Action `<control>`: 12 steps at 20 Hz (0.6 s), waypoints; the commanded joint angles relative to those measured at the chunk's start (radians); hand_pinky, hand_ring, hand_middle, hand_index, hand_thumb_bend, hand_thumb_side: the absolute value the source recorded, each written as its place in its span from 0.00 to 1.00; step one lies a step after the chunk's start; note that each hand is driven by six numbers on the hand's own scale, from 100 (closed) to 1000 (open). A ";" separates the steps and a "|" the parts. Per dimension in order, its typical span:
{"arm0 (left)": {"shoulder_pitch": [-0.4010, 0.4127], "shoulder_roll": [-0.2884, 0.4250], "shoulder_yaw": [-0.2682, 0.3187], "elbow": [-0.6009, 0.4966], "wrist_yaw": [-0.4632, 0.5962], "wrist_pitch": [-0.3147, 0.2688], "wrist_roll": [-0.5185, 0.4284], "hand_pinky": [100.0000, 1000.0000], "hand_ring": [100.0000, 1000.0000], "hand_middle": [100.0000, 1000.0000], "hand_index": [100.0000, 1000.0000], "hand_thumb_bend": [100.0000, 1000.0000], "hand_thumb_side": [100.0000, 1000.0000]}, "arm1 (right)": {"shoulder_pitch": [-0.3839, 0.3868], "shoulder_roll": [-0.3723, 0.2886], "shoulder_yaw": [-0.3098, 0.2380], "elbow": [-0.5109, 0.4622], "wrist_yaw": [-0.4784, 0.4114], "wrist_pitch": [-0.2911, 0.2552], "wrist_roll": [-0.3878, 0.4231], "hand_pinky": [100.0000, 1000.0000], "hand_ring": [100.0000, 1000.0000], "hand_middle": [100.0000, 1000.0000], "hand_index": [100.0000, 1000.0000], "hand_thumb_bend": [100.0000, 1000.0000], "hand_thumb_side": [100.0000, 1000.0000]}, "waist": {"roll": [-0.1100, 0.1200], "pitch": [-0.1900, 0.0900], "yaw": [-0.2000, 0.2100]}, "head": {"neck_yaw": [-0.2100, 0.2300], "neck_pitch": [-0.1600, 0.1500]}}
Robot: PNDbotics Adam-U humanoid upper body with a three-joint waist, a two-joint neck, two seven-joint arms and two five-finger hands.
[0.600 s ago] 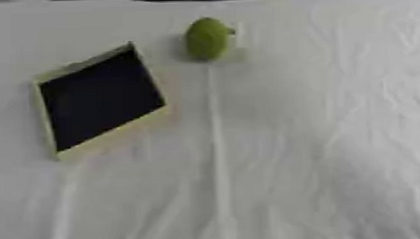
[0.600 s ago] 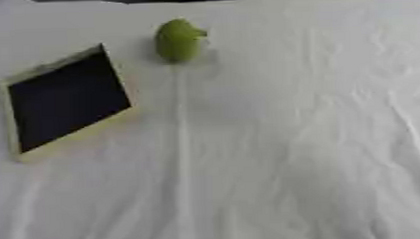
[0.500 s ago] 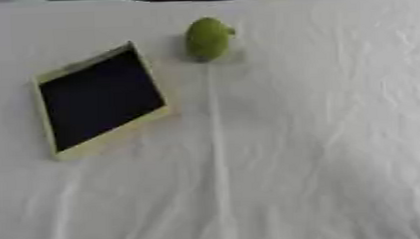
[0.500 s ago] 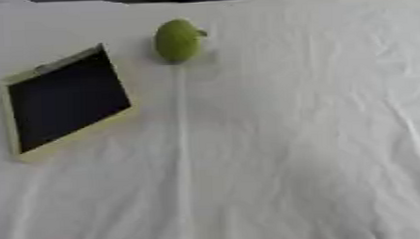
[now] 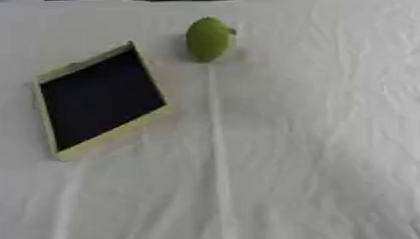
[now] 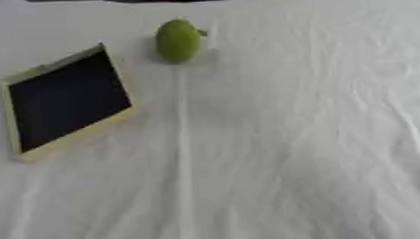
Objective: Pick up objects on the table and place them in the box.
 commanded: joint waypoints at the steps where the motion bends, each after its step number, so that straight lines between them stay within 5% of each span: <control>1: -0.003 0.022 0.011 -0.015 0.000 0.003 -0.003 0.78 0.70 0.58 0.73 0.15 0.55 | -0.034 -0.099 0.017 -0.016 0.025 0.001 0.026 0.80 0.77 0.78 0.87 0.00 0.43 | -0.001 -0.024 0.000 | 0.000 0.002; 12: -0.005 0.023 0.000 -0.015 0.007 0.008 -0.016 0.77 0.70 0.58 0.73 0.15 0.56 | -0.230 -0.246 0.154 -0.016 0.181 0.074 0.284 0.81 0.83 0.83 0.88 0.02 0.51 | -0.008 -0.031 0.010 | -0.012 0.012</control>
